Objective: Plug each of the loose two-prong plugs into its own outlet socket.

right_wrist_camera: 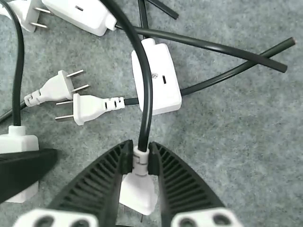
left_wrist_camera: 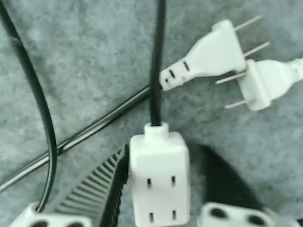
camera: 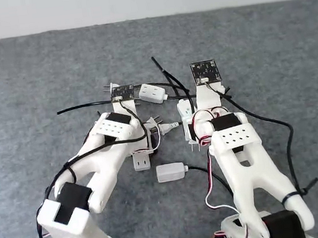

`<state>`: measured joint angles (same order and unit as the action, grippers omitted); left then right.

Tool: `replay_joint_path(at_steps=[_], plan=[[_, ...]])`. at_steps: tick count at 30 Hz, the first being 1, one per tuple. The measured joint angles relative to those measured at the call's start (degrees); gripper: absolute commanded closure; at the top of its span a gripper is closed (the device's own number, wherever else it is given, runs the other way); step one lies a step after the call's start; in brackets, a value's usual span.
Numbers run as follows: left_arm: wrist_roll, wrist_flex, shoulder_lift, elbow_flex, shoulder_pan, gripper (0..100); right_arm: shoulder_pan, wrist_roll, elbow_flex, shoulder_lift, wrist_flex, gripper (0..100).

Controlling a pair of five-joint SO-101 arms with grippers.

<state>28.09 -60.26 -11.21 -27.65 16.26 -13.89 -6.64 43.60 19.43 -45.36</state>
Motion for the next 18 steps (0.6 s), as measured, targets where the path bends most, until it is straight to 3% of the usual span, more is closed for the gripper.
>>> replay_joint_path(at_steps=[11,18], plan=[[-0.2,-1.2,0.0,0.1,-1.6,71,0.0,0.8,0.0,0.0,0.0,99.1],[-5.7,0.8,7.0,-4.0,-4.7,70,1.6,3.0,0.0,-0.1,-4.9,99.1]])
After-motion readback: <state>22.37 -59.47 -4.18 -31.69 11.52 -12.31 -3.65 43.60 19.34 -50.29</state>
